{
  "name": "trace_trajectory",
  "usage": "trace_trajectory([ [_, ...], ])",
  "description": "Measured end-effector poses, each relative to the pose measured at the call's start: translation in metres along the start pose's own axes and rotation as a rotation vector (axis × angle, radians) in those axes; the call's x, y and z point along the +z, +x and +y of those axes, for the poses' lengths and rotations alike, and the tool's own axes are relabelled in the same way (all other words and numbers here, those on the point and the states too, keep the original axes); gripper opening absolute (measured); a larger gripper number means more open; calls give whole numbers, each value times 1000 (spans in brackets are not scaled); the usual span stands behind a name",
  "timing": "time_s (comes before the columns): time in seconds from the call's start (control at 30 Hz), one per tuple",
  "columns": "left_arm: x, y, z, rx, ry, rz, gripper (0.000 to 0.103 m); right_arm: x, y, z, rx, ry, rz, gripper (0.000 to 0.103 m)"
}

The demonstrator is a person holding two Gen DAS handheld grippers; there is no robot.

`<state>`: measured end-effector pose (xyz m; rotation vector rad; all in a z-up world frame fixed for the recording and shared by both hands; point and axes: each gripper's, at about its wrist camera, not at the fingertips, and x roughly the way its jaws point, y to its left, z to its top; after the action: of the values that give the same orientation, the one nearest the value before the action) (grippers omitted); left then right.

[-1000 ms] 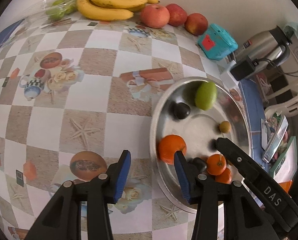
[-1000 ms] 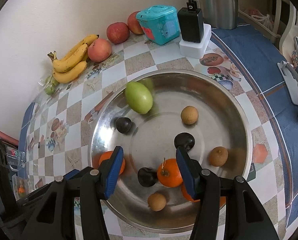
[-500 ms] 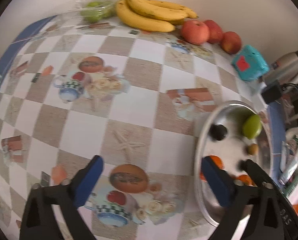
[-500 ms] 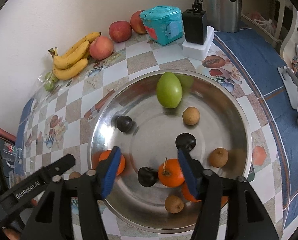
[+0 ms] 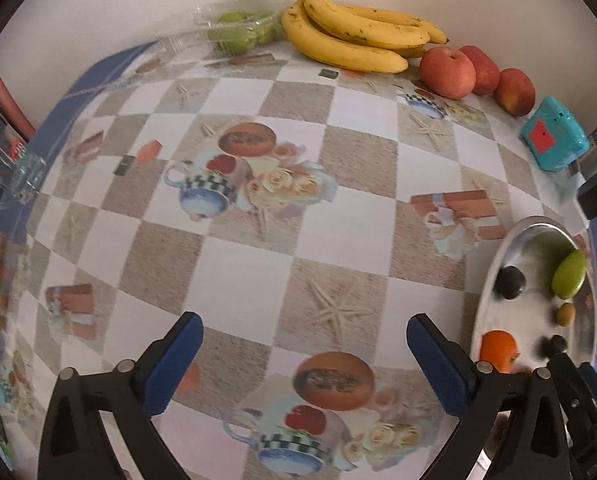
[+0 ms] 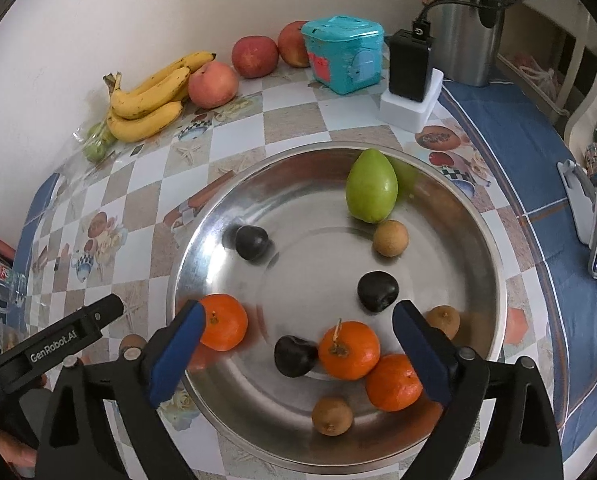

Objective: Organize fruits

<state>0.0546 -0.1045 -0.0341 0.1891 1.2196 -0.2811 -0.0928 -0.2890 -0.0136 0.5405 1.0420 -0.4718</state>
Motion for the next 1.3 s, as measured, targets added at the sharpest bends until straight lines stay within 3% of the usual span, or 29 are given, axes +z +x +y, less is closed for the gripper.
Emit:
trace_trajectory([
  [0.13,1,-1,4,31,16,-17,103,-2,0,10,6,-28,-4,95],
  [0.33,-5,-3,10,140,36,-31,103,-8,1,19,6,-44,7,95],
  [0.7,-34,-19,19,225,83,-52,103,-34,-12,26,35,-35,-9,95],
  [0.83,-46,-26,21,219,103,-50,103,-44,-20,23,44,-22,-18,95],
  [1.3,-78,-75,36,181,128,-178,103,-78,-39,18,39,-18,-27,95],
])
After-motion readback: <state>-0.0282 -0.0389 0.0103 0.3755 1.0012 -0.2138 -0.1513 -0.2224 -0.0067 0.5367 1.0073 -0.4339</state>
